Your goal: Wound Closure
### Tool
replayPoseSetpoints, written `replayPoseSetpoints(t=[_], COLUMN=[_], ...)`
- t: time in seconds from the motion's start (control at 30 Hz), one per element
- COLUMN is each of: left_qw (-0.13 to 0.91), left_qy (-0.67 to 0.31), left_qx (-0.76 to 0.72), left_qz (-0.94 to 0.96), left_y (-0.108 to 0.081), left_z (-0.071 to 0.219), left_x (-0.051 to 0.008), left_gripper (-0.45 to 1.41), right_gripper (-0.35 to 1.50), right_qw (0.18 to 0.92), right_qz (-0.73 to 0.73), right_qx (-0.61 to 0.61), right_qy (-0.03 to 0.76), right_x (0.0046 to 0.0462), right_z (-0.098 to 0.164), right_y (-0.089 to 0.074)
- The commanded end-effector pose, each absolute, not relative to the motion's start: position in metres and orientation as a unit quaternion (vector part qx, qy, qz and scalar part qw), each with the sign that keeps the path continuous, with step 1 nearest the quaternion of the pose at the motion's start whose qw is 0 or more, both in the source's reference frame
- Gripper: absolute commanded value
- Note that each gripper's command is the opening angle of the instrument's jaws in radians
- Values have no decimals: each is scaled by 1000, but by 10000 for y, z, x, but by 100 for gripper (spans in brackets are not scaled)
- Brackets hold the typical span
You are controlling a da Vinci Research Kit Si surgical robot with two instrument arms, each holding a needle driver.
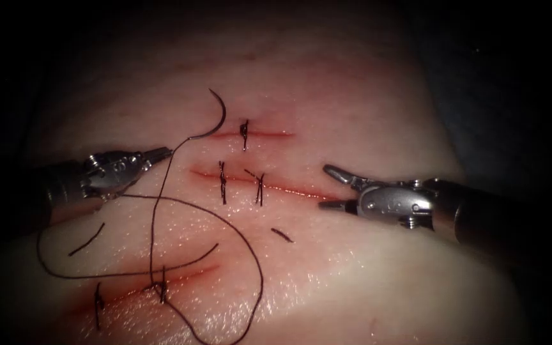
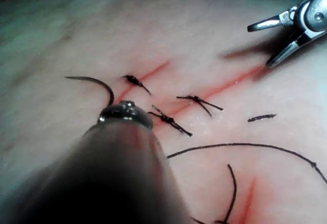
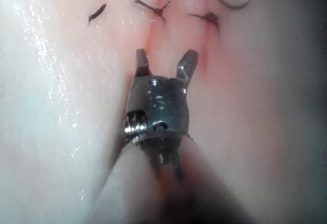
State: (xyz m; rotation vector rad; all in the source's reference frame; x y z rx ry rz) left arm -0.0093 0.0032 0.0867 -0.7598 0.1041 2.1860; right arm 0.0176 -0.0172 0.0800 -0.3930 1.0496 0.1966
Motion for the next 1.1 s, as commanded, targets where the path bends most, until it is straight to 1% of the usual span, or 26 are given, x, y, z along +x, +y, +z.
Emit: replayPoseSetpoints(t=[0.03,0.2,0.4,0.47,0.53,0.57,0.6,0.67,0.7,0.87,1.1], left_qw=[398,385,370,363,345,340,333,319,314,294,294], left_qy=[44,29,-32,-56,-88,-100,-112,-119,-124,-146,-123], left_qx=[-301,-285,-246,-232,-221,-220,-221,-219,-212,-187,-169], left_qz=[865,877,895,901,908,909,910,914,917,926,933], left_y=[37,45,50,49,47,46,45,43,41,40,43], left_z=[880,921,958,966,976,980,985,992,996,1004,1004], left_x=[-93,-69,-43,-36,-27,-24,-18,-10,-4,24,70], left_gripper=[-45,-45,-43,-20,57,84,96,108,113,121,118], right_gripper=[148,148,148,148,148,148,148,148,148,148,148], right_qw=[843,847,850,851,851,851,851,851,851,851,852], right_qz=[95,98,91,92,93,93,95,95,97,99,106], right_qx=[-190,-195,-196,-193,-191,-192,-191,-192,-191,-189,-190], right_qy=[495,484,481,480,480,479,480,479,480,480,476], right_x=[183,185,186,185,185,185,185,185,185,182,179], right_z=[806,808,811,812,813,813,814,815,815,816,816], right_y=[-169,-174,-180,-182,-183,-185,-185,-188,-189,-194,-199])
